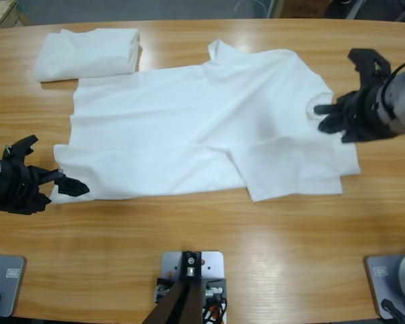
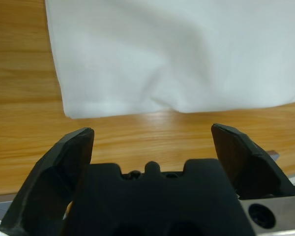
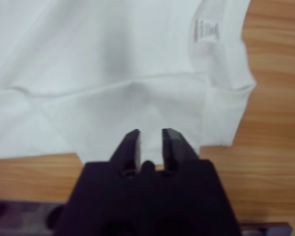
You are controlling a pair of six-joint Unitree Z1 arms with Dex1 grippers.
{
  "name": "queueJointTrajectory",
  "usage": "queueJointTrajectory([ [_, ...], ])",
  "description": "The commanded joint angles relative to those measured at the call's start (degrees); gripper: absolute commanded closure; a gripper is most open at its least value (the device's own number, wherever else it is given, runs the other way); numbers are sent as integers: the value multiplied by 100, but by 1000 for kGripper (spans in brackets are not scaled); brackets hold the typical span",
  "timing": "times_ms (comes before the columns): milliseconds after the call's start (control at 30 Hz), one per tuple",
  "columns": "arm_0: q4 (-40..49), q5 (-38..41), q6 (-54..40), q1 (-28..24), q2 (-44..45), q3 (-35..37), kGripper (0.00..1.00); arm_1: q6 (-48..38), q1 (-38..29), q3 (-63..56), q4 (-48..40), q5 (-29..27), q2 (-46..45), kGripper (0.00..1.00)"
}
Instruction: Fold clothes
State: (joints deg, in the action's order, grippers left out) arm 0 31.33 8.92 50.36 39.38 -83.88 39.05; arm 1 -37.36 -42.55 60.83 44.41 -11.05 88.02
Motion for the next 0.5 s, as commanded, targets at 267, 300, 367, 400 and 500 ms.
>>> queueJointTrajectory([
  [267,-4,4,-35,105,35,-85,256,670,819,-606,-1098,1026,1191,1000],
  [300,-4,3,-35,105,52,-85,251,695,872,-699,-1194,1026,1244,1000],
  [367,-4,6,-46,105,29,-99,231,771,1063,-843,-1389,1016,1386,1000],
  [400,-4,24,-40,105,15,-103,185,813,1142,-854,-1423,1012,1443,1000],
  [500,-4,39,-35,105,12,-108,170,836,1218,-836,-1435,1007,1429,1000],
])
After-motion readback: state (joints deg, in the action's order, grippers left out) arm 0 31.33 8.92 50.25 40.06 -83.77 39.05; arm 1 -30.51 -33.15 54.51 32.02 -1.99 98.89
